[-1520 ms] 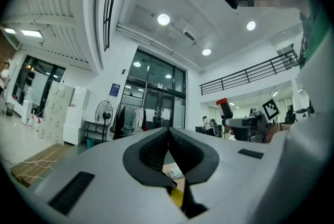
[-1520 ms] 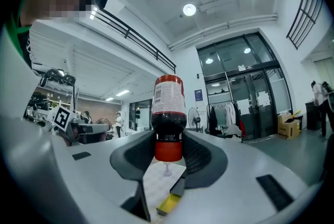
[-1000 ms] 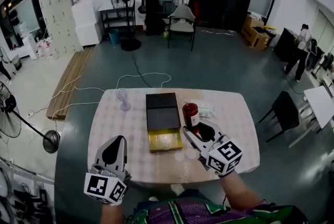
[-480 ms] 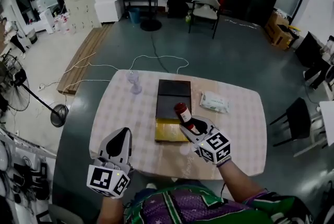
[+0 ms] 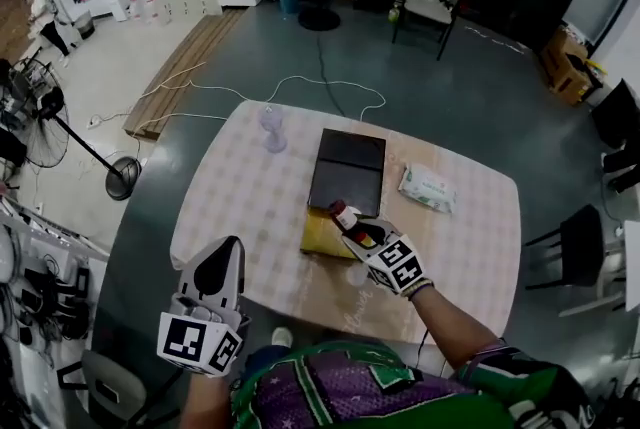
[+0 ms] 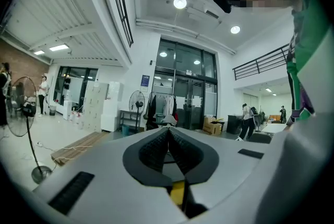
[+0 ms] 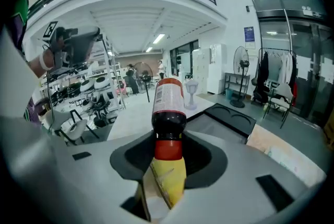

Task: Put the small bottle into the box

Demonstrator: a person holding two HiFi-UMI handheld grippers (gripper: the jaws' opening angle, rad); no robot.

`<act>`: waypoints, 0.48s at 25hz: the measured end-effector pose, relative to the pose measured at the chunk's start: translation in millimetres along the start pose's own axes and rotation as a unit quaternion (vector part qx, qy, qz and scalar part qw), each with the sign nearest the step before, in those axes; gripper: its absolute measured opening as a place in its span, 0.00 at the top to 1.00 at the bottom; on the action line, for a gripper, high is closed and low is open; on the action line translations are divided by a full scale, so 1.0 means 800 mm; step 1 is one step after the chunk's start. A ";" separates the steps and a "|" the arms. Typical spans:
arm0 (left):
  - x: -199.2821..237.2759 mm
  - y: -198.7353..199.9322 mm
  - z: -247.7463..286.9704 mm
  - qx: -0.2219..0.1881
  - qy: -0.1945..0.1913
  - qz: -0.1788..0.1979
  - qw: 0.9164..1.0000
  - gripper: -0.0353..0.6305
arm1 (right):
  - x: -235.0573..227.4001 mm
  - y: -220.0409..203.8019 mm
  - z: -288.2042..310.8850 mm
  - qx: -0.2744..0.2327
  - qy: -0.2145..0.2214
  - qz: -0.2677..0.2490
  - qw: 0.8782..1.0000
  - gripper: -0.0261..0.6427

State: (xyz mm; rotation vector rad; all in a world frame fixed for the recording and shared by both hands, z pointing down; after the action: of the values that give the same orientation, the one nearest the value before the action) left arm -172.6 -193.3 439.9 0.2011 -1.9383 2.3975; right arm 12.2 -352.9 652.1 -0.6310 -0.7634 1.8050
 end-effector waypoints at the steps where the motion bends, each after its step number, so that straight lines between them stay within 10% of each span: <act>1: 0.000 -0.003 0.000 0.003 0.003 -0.002 1.000 0.91 | -0.002 -0.007 0.009 0.010 0.003 -0.005 1.000 0.73; 12: -0.007 -0.026 0.009 0.030 0.023 0.012 0.999 0.91 | -0.016 -0.059 0.091 0.106 0.026 -0.007 0.994 0.73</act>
State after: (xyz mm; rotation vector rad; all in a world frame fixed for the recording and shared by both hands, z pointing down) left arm -164.2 -195.9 461.0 0.1248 -1.8637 2.4547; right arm -7.1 -367.7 736.4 -0.5296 -0.5307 1.8197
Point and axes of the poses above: the fingertips, and each gripper's own axes: z forward along the fingers, x to its left, y out of its top, the point moved 4 cm from there along -z, backward along the fingers, and after that the axes turned 6 degrees about x, right-handed, at the moved point
